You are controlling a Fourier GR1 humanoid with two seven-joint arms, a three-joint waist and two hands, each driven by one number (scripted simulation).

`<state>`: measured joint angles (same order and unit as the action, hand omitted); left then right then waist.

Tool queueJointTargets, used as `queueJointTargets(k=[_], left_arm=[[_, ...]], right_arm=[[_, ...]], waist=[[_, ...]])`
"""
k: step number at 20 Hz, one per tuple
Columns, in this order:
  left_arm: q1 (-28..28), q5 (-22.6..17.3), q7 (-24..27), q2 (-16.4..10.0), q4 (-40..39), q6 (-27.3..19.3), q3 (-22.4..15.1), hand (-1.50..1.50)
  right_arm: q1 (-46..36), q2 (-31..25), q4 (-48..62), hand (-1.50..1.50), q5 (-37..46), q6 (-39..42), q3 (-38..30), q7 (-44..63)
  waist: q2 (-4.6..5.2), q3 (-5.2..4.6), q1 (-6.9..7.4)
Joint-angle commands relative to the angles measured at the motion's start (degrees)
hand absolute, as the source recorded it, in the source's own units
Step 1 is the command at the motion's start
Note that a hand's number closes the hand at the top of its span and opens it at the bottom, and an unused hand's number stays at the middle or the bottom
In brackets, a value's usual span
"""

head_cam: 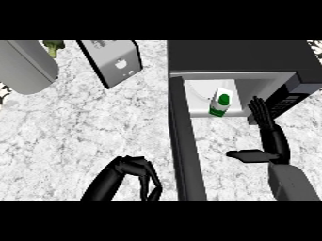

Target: Pick up the milk, place it into the microwave and close the microwave

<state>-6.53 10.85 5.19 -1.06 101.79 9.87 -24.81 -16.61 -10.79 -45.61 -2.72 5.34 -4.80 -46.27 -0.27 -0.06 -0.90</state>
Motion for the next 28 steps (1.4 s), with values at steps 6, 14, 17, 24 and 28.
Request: queueJointTargets(k=[6, 14, 17, 24, 28], left_arm=[[9.04, 2.18, 0.31, 1.04, -16.31, -1.92, -8.86, 1.50], [15.71, -4.69, 5.44, 1.05, -29.11, -10.96, -23.51, 1.50], [23.90, -10.21, -0.12, 1.05, -29.52, -16.87, -29.94, 1.50], [31.36, -20.14, 1.36, 1.03, -33.96, -32.44, -38.34, 1.50], [34.05, -24.33, 1.48, 1.02, -33.34, -39.64, -39.18, 1.50]], right_arm=[[17.54, -2.36, -24.54, -1.50, -2.34, 2.24, 2.15, 6.34], [28.86, -5.61, -38.13, -1.50, -7.22, 5.89, -0.92, 9.60], [31.39, -5.77, -41.66, -1.50, -8.07, 6.16, -1.78, 8.69], [33.37, -10.34, -47.79, -1.50, -16.43, 14.48, -4.76, 12.60], [31.61, -11.96, -50.99, -1.50, -18.71, 15.45, -4.58, 16.71]], waist=[[0.04, -0.05, -0.81], [0.30, -0.01, -0.78], [0.38, -0.03, -1.94], [0.73, -0.10, -3.90], [0.95, -0.20, -5.09]])
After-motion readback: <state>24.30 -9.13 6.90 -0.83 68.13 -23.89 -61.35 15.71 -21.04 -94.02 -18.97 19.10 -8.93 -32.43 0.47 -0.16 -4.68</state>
